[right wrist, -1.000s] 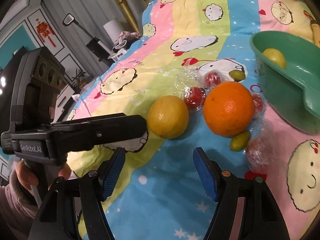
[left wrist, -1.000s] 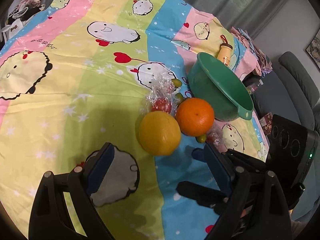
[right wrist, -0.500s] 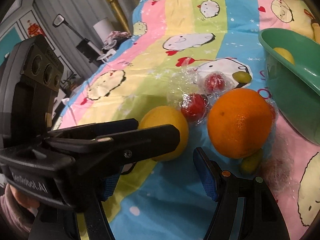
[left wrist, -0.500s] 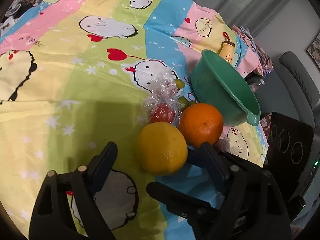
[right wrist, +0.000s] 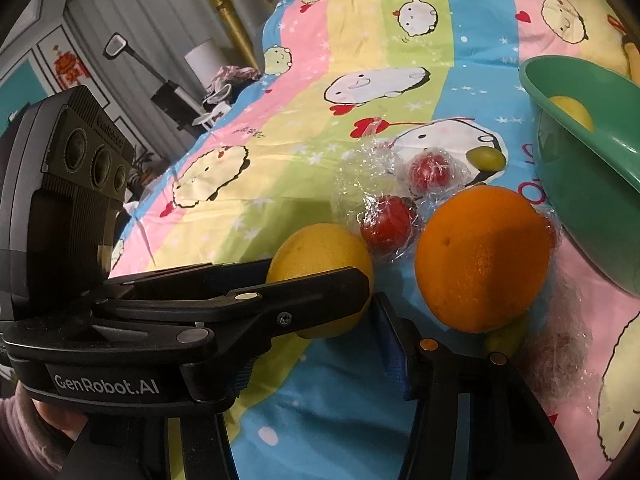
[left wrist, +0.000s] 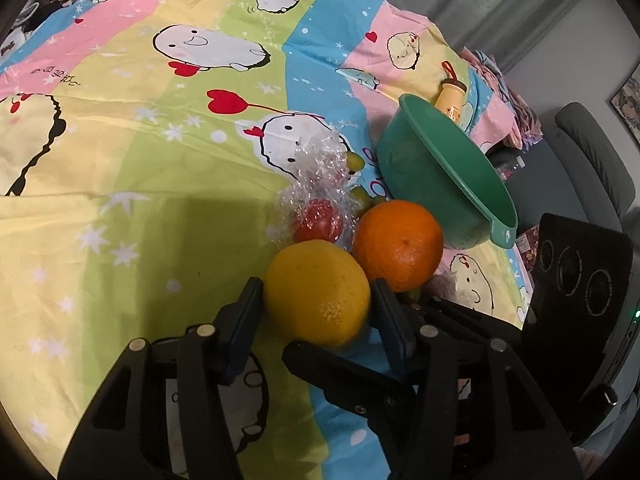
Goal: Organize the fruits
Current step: 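Grasp the lemon with the right gripper, then carry the lemon into the green basin and open the right gripper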
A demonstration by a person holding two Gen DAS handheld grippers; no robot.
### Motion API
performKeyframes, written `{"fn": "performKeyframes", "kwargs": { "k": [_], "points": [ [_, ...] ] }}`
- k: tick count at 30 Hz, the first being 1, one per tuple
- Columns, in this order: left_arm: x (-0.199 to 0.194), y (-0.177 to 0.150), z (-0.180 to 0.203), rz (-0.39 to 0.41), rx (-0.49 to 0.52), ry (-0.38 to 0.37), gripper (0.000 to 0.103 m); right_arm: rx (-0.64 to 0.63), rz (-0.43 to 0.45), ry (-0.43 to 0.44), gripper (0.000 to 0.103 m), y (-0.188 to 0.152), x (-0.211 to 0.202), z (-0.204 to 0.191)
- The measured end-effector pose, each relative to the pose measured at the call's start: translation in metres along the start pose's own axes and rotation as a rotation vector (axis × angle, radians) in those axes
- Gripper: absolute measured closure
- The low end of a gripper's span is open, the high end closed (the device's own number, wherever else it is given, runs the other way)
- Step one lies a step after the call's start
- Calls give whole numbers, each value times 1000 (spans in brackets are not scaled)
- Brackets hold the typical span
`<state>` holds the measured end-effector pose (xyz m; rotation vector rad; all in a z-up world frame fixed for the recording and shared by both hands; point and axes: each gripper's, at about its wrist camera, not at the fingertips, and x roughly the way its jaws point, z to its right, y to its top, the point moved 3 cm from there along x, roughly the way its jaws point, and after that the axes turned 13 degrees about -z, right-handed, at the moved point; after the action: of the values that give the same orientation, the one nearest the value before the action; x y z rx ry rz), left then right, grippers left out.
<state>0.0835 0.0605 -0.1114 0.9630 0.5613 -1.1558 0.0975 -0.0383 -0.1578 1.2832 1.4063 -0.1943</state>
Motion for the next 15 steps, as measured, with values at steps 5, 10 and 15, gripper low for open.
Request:
{"fn": "performKeyframes", "kwargs": {
  "k": [5,10,15],
  "points": [
    [-11,-11,6,9,10,5,48,-14,7,18,48,-7,-8,-7],
    [-23,-23,17,24,21,2,48,-33,22,30,48,-19,-23,-17],
    [-31,-28,31,44,34,-4,48,-33,56,19,48,-29,-41,-23]
  ]
}}
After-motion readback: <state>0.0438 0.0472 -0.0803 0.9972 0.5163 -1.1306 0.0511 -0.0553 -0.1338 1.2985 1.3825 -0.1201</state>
